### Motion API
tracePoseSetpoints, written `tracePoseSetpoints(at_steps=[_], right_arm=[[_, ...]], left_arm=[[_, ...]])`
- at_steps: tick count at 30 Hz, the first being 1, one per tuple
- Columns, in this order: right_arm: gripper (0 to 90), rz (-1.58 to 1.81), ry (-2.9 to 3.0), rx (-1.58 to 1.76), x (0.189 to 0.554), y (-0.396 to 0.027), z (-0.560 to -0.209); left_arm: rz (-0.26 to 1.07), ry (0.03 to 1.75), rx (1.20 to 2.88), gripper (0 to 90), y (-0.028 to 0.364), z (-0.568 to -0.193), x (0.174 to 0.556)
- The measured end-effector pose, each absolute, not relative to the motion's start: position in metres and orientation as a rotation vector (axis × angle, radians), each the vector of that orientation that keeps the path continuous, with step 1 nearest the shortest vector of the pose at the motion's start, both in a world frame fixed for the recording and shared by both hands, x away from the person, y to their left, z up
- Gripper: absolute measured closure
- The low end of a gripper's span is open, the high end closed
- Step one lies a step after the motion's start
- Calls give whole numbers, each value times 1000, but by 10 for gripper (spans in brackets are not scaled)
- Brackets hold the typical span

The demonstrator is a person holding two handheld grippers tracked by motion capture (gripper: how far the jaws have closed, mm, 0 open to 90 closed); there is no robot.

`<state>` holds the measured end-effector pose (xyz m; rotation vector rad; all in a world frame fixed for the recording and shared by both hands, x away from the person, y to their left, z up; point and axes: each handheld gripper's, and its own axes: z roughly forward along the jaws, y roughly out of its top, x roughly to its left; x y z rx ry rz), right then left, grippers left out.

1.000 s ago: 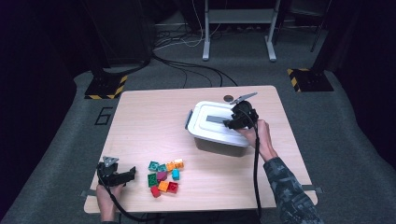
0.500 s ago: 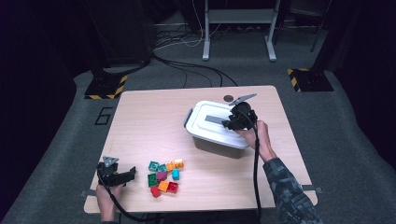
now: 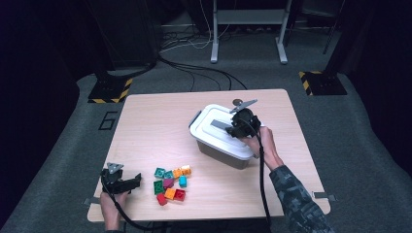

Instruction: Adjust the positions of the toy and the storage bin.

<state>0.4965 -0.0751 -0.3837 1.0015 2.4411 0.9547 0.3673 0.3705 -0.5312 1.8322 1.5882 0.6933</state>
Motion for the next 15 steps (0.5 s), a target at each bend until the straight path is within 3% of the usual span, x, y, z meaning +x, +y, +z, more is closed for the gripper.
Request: tracePoseSetpoints(at_steps=[15], right_arm=[[664, 983, 2411, 946, 501, -53, -387]], left_arm=[[693, 1588, 1833, 82, 370, -531, 367]])
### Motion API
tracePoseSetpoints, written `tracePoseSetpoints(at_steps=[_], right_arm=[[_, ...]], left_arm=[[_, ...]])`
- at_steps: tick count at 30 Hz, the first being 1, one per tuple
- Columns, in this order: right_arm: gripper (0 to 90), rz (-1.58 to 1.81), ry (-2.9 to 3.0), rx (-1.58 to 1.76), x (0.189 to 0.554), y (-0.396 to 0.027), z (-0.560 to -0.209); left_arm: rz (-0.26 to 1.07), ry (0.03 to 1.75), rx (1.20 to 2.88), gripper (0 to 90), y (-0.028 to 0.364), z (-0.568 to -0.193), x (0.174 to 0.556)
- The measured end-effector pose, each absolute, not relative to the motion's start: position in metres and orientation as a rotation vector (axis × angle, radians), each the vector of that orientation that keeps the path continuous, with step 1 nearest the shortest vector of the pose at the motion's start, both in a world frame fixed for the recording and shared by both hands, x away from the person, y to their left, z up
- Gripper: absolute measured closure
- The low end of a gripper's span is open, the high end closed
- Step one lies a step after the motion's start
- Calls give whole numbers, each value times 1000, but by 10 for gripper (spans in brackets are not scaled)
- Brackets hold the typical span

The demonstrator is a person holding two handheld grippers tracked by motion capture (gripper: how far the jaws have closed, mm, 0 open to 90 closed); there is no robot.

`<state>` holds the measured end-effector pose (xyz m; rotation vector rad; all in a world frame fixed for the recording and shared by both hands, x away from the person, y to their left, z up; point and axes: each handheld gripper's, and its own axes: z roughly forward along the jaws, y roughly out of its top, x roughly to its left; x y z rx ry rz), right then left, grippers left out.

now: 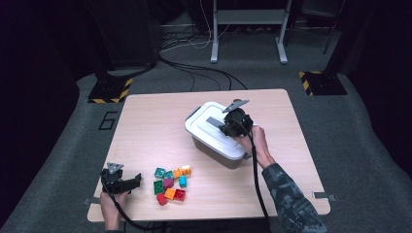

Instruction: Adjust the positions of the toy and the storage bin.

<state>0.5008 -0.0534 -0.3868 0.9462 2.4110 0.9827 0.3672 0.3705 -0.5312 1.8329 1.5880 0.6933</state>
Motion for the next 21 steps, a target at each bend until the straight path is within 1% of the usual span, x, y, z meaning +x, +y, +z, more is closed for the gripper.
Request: tracePoseSetpoints(at_steps=[21], right_arm=[[670, 1065, 2496, 942, 506, -42, -387]], left_arm=[[694, 1586, 1832, 84, 370, -531, 367]])
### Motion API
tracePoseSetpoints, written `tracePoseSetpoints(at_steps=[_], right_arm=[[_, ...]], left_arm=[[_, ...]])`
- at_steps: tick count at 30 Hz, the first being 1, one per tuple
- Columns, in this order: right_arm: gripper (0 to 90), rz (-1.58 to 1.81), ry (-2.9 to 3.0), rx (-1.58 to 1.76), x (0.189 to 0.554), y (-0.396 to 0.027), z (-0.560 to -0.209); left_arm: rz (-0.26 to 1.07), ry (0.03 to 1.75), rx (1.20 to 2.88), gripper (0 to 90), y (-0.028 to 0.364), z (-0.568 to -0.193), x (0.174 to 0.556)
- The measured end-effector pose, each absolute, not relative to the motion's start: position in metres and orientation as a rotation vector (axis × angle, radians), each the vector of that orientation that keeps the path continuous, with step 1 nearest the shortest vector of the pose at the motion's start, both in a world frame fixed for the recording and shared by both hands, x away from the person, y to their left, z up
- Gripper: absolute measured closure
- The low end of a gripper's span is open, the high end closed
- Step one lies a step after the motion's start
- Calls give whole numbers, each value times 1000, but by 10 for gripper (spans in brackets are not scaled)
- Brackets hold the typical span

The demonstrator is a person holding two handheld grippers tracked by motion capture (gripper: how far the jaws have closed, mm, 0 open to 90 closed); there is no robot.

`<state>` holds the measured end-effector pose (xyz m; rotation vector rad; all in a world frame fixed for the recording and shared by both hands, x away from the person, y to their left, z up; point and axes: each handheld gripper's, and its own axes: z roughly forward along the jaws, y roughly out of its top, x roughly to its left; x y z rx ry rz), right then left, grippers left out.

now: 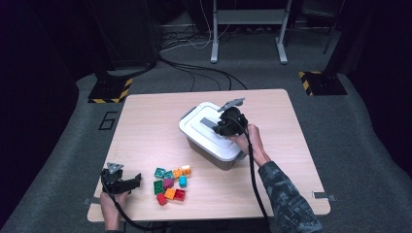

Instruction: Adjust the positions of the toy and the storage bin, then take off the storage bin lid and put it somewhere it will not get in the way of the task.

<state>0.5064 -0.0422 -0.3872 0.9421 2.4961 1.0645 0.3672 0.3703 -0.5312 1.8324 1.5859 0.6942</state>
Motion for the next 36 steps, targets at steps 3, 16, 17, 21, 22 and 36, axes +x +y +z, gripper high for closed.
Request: tracePoseSetpoints(at_steps=[3, 16, 17, 21, 22, 36], right_arm=[[670, 1083, 2506, 952, 506, -42, -387], [665, 1041, 2503, 925, 507, -35, -386], [664, 1039, 2497, 933, 508, -33, -386], [650, 1017, 2496, 923, 510, -29, -385], [650, 1017, 2496, 923, 510, -29, -385], [670, 999, 2485, 907, 513, -22, -385]], left_arm=[[689, 1589, 1832, 84, 370, -531, 367], [689, 1588, 1832, 84, 370, -531, 367], [693, 1585, 1833, 84, 370, -531, 367], [688, 1587, 1833, 84, 370, -531, 367], [688, 1587, 1833, 84, 370, -531, 367], [688, 1586, 1833, 85, 370, -531, 367]])
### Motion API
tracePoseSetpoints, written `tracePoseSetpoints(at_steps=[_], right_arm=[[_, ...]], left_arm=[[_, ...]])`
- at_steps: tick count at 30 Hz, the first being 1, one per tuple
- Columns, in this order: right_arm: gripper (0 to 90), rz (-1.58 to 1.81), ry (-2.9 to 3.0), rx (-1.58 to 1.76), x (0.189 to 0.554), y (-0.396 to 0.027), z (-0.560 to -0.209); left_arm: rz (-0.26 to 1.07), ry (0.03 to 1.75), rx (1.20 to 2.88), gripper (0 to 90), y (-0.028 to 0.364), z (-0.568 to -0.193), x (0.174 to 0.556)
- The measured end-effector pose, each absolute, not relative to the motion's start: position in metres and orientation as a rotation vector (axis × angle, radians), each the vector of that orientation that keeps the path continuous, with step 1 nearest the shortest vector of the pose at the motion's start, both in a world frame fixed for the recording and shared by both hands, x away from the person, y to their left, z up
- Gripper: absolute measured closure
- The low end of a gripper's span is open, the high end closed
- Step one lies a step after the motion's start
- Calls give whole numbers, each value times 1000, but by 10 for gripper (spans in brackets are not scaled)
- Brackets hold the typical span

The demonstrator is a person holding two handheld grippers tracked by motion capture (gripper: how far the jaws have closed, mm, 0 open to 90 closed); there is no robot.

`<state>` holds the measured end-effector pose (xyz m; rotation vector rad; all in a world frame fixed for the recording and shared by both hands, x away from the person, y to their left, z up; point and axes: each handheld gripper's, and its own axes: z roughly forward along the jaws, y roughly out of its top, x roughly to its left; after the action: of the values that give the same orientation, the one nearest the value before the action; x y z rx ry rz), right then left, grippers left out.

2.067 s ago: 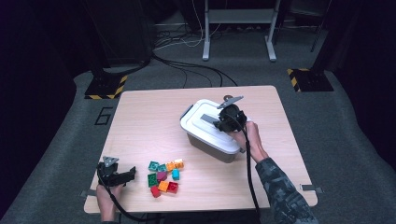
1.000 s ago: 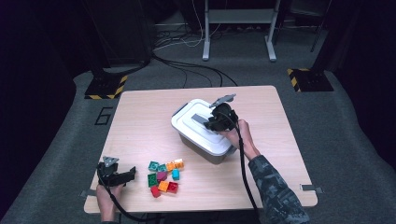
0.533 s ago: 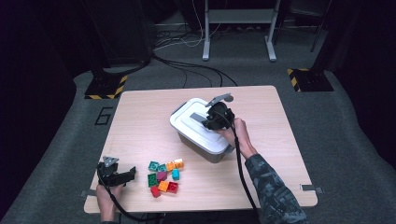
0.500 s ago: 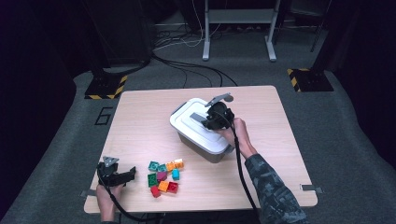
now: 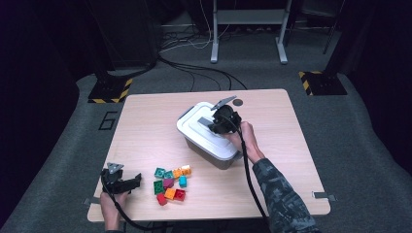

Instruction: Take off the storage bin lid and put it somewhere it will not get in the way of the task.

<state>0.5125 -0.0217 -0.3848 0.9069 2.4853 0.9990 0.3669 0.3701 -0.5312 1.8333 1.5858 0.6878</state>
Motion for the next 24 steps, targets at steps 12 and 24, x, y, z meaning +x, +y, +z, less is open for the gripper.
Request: tracePoseSetpoints(at_steps=[12, 24], right_arm=[[670, 1062, 2441, 917, 505, -29, -369], [670, 1094, 2390, 933, 496, -45, -351]], left_arm=[[687, 1585, 1833, 86, 370, -531, 367], [687, 1586, 1831, 86, 370, -531, 367]])
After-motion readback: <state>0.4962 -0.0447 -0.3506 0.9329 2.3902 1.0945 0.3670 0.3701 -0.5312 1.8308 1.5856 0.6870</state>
